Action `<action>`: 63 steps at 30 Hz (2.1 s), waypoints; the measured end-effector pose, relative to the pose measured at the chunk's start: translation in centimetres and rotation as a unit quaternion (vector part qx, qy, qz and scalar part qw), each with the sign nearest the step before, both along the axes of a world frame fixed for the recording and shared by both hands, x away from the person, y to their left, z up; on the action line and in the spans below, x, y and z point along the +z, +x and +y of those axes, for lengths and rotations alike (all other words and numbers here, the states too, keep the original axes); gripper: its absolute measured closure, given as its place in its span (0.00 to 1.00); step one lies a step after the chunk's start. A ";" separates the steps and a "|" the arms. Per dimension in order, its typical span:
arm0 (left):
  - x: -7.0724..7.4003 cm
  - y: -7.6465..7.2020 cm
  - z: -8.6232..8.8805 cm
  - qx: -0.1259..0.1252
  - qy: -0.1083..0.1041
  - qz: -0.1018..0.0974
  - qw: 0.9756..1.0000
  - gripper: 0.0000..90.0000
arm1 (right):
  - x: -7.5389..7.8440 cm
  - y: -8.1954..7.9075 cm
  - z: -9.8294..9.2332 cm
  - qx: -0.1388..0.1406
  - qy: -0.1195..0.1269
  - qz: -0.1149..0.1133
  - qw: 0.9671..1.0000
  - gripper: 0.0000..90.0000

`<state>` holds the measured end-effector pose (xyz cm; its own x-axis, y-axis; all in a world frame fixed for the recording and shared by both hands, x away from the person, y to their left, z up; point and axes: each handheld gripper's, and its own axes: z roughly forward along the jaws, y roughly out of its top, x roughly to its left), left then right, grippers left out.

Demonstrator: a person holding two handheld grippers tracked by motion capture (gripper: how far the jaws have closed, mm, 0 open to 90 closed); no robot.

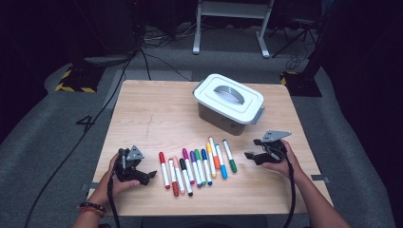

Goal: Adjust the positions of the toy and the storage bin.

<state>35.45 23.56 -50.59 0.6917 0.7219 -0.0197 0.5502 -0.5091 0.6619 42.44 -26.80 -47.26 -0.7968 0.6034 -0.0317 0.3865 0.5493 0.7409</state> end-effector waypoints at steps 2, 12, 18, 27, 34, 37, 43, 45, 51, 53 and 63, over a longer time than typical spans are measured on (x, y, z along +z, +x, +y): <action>0.0 0.0 0.0 0.000 0.001 0.000 1.000 0.00 | 0.2 0.0 -0.2 -0.003 0.000 -0.001 1.000 0.31; 0.0 0.0 0.0 -0.001 0.002 -0.001 1.000 0.00 | 1.0 0.3 -1.1 -0.005 0.014 -0.007 1.000 0.38; 0.0 0.0 0.0 -0.001 0.002 -0.001 1.000 0.00 | 2.3 0.2 -1.7 -0.009 0.027 -0.024 0.999 0.39; 0.0 0.0 0.0 -0.001 0.002 -0.001 1.000 0.00 | 1.7 0.9 -1.9 0.001 0.002 0.005 1.000 0.61; 0.0 0.0 0.0 -0.001 0.001 0.000 1.000 0.00 | -0.5 1.8 -0.4 0.014 -0.043 0.023 0.999 0.72; 0.0 0.1 0.0 -0.001 0.001 0.000 1.000 0.00 | -1.2 2.2 0.1 0.018 -0.050 0.025 0.998 0.75; 0.0 0.1 0.0 -0.001 0.000 0.001 1.000 0.00 | -1.5 1.9 1.9 0.049 -0.050 0.020 0.997 0.75; 0.0 0.1 0.0 -0.001 0.000 0.001 1.000 0.00 | -1.3 1.8 2.1 0.048 -0.059 0.011 0.997 0.74; 0.0 0.1 0.0 -0.001 0.001 0.001 1.000 0.00 | 0.1 1.8 0.9 0.032 -0.023 -0.003 0.999 0.71; 0.0 0.1 0.0 -0.001 0.001 0.001 1.000 0.00 | 1.0 1.9 0.0 0.018 -0.008 -0.012 1.000 0.69; 0.0 0.1 0.0 -0.003 0.002 -0.001 1.000 0.00 | 6.3 2.7 -4.1 -0.025 0.027 -0.061 0.997 0.56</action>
